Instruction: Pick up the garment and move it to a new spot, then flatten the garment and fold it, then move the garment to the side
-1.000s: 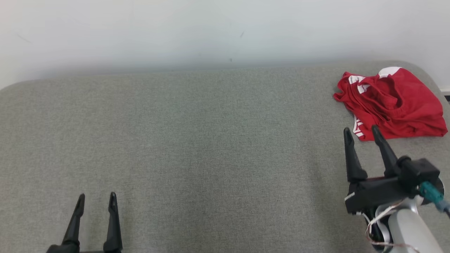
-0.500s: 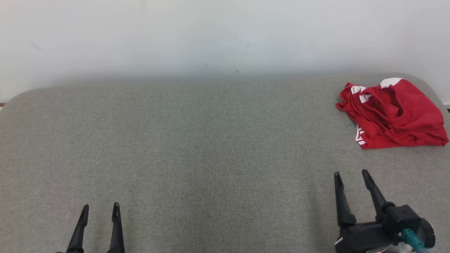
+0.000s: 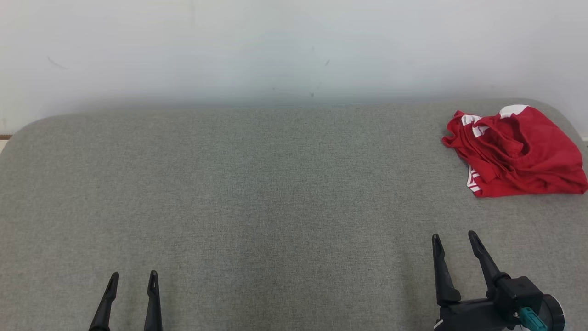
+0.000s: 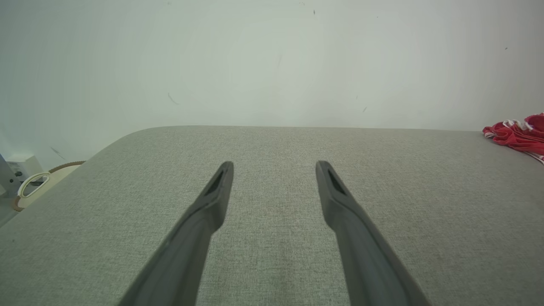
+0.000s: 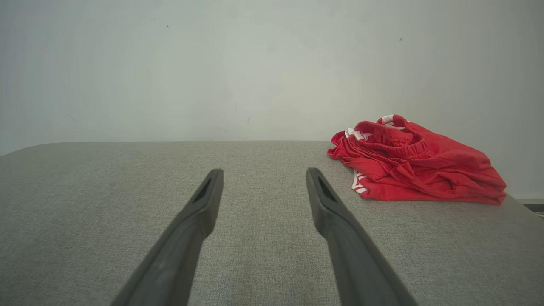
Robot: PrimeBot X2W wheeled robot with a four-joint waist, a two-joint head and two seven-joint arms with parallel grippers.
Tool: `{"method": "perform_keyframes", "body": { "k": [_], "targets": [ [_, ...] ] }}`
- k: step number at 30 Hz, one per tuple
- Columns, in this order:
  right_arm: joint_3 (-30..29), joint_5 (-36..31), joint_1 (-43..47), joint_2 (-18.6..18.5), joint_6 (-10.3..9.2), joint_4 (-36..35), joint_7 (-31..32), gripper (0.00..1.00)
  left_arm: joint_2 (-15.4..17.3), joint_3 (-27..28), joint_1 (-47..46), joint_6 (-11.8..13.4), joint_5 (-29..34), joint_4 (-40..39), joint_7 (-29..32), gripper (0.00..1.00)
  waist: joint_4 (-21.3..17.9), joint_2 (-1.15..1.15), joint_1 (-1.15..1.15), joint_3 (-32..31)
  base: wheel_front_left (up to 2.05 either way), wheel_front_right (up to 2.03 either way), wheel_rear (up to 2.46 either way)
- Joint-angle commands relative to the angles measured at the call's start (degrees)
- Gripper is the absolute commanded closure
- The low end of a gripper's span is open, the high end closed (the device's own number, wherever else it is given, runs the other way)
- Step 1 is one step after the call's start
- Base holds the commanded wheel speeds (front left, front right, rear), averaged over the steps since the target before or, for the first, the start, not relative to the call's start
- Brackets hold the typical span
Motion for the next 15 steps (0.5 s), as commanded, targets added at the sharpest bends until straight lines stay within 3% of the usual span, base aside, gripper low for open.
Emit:
{"method": "perform_keyframes", "body": {
  "k": [1, 12, 13, 15],
  "targets": [
    [-0.01, -0.42, 0.63, 0.19, -0.05, -0.03, -0.26, 0.0, 0.36, 0.28, 0.6, -0.27, 0.22, 0.25, -0.06, 0.0, 0.1, 0.0, 0.0, -0.12, 0.0, 0.0, 0.0],
    [0.06, -0.57, 0.59, 0.25, -0.05, 0.69, -0.26, 0.0, 0.1, 0.39, 1.12, -0.72, -0.19, -0.5, -0.05, 0.0, -0.11, 0.0, 0.0, -0.5, 0.0, 0.0, 0.0],
    [0.05, -0.05, 0.41, 0.15, 0.0, 0.63, 0.01, 1.0, -0.08, 0.2, 0.09, -0.5, -0.12, -0.27, 0.01, 1.0, -0.1, 0.0, 0.0, -0.49, 0.0, 0.0, 0.0],
    [0.16, 0.14, 0.87, 0.14, 0.0, 1.38, 0.23, 1.0, -0.35, 0.17, 0.02, -0.48, -0.29, 0.86, 0.19, 1.0, -0.11, 0.0, 0.0, -0.5, 0.0, 0.0, 0.0]
  ]
}}
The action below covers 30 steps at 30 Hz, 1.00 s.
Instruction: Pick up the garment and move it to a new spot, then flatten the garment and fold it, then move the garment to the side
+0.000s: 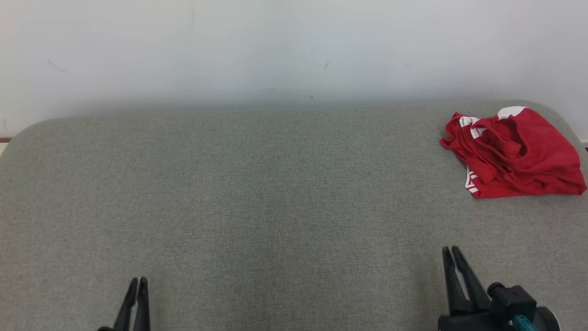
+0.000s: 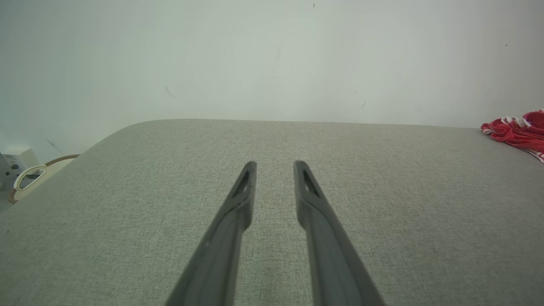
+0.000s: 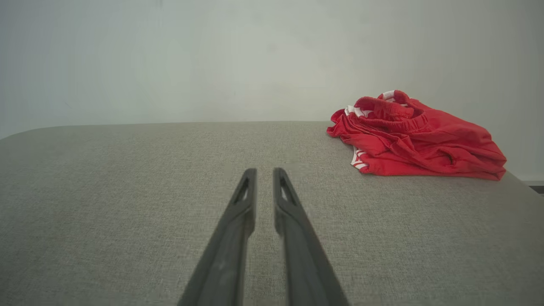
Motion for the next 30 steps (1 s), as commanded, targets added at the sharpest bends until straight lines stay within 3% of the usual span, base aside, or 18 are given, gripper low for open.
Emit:
{"method": "perform_keyframes", "body": {
  "k": [1, 30],
  "targets": [
    [0.02, 0.1, 0.17, 0.0, 0.0, 0.26, 0.01, 1.0, -0.08, -0.03, -0.02, -0.01, -0.09, 0.26, 0.09, 1.0, 0.0, 0.0, 0.0, 0.0, 0.0, 0.0, 0.0],
    [1.93, 32.62, -2.56, 0.42, -0.01, 3.34, 2.3, 1.0, -0.25, 8.67, -2.5, -3.15, -29.97, 4.86, 12.98, 1.0, 0.22, 0.0, 0.0, -0.35, 0.0, 0.0, 0.0]
  ]
}}
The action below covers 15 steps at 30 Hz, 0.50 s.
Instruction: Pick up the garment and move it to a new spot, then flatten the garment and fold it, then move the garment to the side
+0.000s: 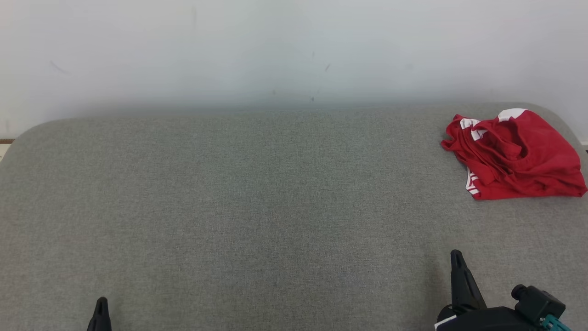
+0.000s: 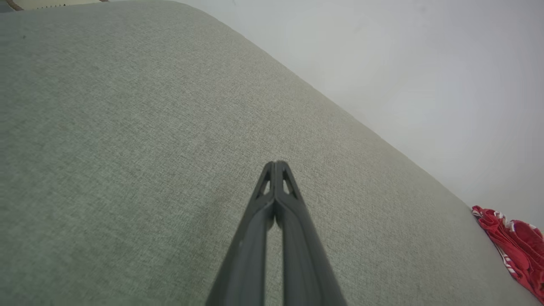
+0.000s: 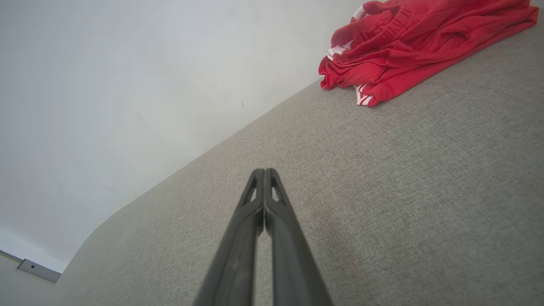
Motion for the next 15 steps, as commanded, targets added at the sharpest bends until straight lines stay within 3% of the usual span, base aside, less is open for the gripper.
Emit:
{"method": "perform_keyframes", "body": {
  "k": [1, 15],
  "targets": [
    [0.24, 2.59, -1.71, 0.14, -0.01, -0.52, 0.23, 1.0, 0.2, 0.95, -1.15, -0.28, -2.46, -0.28, 0.75, 1.0, 0.01, 0.0, 0.0, -0.02, 0.0, 0.0, 0.0],
    [1.02, 15.14, -2.81, 0.29, -0.01, 0.57, 1.1, 1.0, 0.16, 4.23, -2.03, -1.55, -14.11, 1.28, 5.63, 1.0, 0.12, 0.0, 0.0, -0.19, 0.0, 0.0, 0.0]
  ]
}}
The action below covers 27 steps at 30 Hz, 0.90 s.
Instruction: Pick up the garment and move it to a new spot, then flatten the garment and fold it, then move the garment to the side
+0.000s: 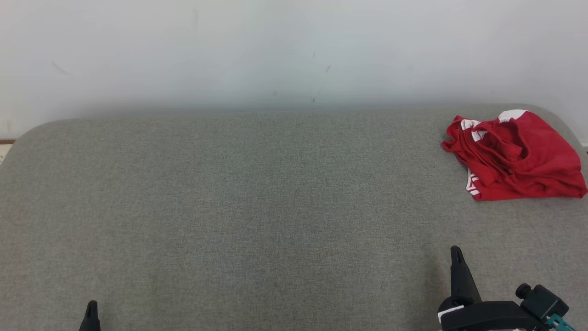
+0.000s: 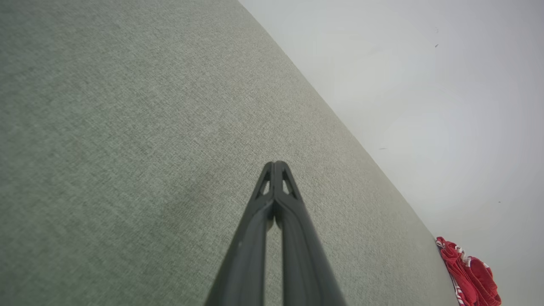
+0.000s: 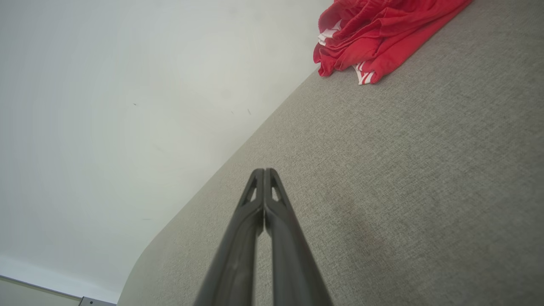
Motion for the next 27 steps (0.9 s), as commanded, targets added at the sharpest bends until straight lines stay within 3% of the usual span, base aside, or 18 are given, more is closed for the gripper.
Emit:
{"method": "perform_keyframes", "body": {
  "k": [1, 27],
  "targets": [
    [0.17, 1.57, -1.09, 0.07, -0.01, -0.44, 0.19, 1.0, 0.18, 0.65, -0.92, -0.33, -1.81, -0.34, 0.45, 1.0, 0.01, 0.0, 0.0, -0.01, 0.0, 0.0, 0.0],
    [1.35, 20.58, -2.85, 0.31, -0.02, 1.25, 1.44, 1.0, 0.12, 5.69, -2.33, -2.24, -19.31, 2.15, 7.86, 1.0, 0.21, 0.0, 0.0, -0.33, 0.0, 0.0, 0.0]
  ]
}}
